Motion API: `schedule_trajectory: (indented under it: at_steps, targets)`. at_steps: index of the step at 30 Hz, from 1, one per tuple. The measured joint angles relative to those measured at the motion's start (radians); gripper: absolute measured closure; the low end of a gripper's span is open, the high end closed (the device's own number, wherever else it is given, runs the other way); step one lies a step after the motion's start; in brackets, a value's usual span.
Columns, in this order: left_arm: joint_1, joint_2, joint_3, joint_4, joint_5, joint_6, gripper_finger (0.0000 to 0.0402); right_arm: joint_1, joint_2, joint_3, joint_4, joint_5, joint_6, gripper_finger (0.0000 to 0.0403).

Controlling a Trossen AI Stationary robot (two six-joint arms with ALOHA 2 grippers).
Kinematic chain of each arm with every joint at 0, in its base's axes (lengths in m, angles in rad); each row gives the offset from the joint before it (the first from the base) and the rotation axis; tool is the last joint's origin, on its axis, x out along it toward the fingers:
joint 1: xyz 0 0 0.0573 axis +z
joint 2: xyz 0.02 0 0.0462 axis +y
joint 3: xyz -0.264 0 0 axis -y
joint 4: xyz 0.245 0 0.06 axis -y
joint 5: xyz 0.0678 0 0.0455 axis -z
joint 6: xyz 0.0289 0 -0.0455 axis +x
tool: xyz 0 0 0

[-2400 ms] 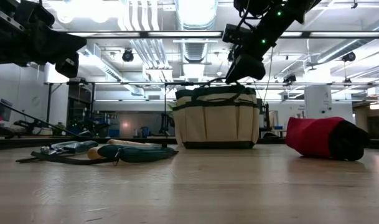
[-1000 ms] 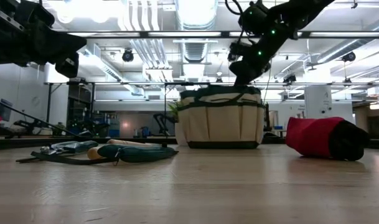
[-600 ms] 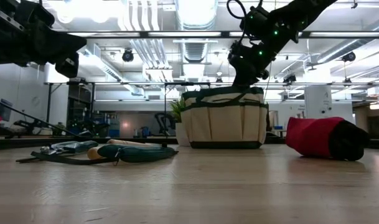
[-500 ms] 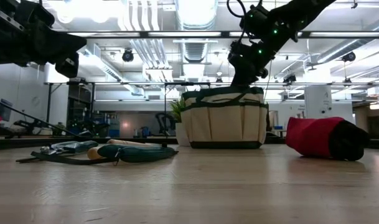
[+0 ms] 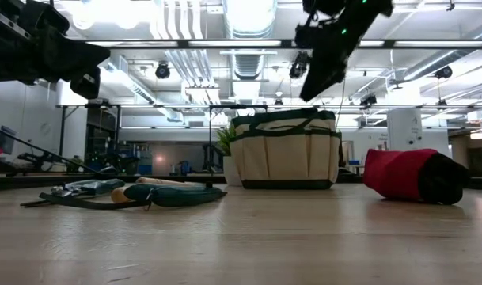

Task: Pick & Place Garden tools in Gardening bag
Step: Put the red gloves into the gardening bag

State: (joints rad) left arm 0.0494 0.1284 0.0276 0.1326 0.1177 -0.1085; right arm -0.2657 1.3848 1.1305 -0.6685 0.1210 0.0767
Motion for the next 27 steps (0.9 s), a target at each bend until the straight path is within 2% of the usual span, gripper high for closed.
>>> schedule_trajectory:
  at_steps: [3, 8, 15, 21, 27]
  targets:
    - [0.0, 0.0, 0.0, 0.0, 0.0, 0.0, 0.0396, 0.08, -0.032, -0.003, -0.072, -0.047, 0.096, 0.0225]
    - [0.0, 0.0, 0.0, 0.0, 0.0, 0.0, 0.0396, 0.206, -0.086, -0.047, -0.134, -0.055, 0.264, 0.0215]
    - [0.0, 0.0, 0.0, 0.0, 0.0, 0.0, 0.0396, 0.346, -0.076, -0.114, -0.21, -0.065, 0.459, 0.0175]
    - [0.0, 0.0, 0.0, -0.001, 0.0, 0.0, 0.0396, 0.415, -0.032, -0.169, -0.211, -0.076, 0.57, 0.0139]
    - [0.0, 0.0, 0.0, -0.002, 0.0, 0.0, 0.0396, 0.44, 0.014, -0.211, -0.202, -0.067, 0.656, 0.0125]
